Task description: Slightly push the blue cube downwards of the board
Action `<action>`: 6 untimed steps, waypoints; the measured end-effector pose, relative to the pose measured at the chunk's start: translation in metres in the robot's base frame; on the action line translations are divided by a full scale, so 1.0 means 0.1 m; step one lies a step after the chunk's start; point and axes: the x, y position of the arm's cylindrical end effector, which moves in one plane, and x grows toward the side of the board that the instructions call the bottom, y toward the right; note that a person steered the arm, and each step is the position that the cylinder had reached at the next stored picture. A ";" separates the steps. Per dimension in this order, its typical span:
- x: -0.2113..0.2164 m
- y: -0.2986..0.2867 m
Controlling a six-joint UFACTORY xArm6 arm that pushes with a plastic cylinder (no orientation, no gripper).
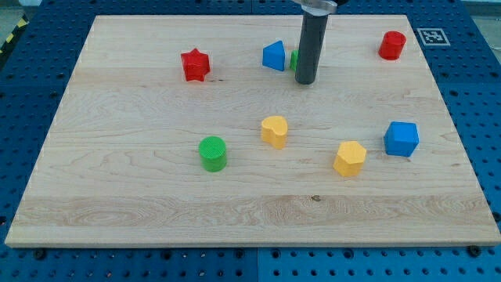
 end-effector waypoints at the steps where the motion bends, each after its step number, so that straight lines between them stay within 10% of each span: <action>1: 0.04 0.53; 6: 1.17 1.34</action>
